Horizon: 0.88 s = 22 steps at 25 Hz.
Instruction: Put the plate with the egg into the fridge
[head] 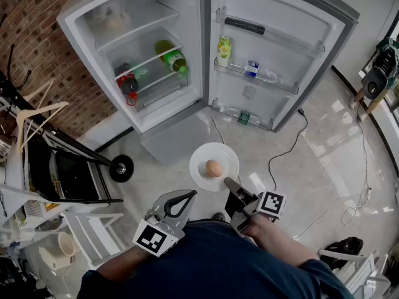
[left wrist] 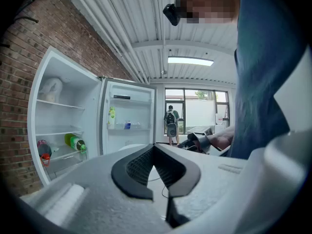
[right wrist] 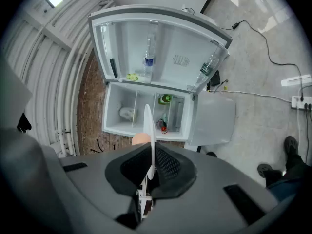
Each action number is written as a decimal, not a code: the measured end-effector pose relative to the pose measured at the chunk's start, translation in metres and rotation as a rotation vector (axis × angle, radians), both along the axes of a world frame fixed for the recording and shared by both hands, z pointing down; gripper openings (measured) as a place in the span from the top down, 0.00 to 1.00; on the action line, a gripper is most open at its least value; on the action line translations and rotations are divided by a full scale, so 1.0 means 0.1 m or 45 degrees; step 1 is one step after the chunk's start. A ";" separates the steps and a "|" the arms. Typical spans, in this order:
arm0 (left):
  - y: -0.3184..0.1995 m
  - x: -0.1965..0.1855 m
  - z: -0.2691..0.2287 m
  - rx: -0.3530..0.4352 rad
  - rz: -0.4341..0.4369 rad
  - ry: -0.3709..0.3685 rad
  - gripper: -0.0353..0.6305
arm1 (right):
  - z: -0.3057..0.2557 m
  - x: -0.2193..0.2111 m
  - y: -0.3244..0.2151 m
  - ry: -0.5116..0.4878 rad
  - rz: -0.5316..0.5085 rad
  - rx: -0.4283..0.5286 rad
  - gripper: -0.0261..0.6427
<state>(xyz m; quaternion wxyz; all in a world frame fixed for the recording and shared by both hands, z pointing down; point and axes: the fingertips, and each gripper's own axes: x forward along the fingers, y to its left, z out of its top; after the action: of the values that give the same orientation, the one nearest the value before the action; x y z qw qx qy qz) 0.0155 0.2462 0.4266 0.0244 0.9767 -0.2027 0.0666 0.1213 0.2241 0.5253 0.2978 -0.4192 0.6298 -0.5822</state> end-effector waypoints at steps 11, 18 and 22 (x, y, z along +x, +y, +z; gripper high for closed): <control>0.03 -0.01 -0.04 0.008 -0.039 0.006 0.94 | -0.02 0.03 0.03 0.009 -0.026 -0.014 0.93; 0.02 0.03 -0.05 0.003 -0.082 0.003 0.94 | -0.05 0.06 -0.06 0.002 -0.056 0.000 0.93; 0.03 0.09 -0.06 0.008 -0.120 0.001 0.94 | -0.05 0.09 -0.11 -0.017 -0.094 -0.001 0.93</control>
<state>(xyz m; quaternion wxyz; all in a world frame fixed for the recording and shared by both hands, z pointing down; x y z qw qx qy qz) 0.0245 0.2494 0.4203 0.0247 0.9661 -0.2486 0.0644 0.1298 0.2132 0.5206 0.2800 -0.3918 0.6426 -0.5959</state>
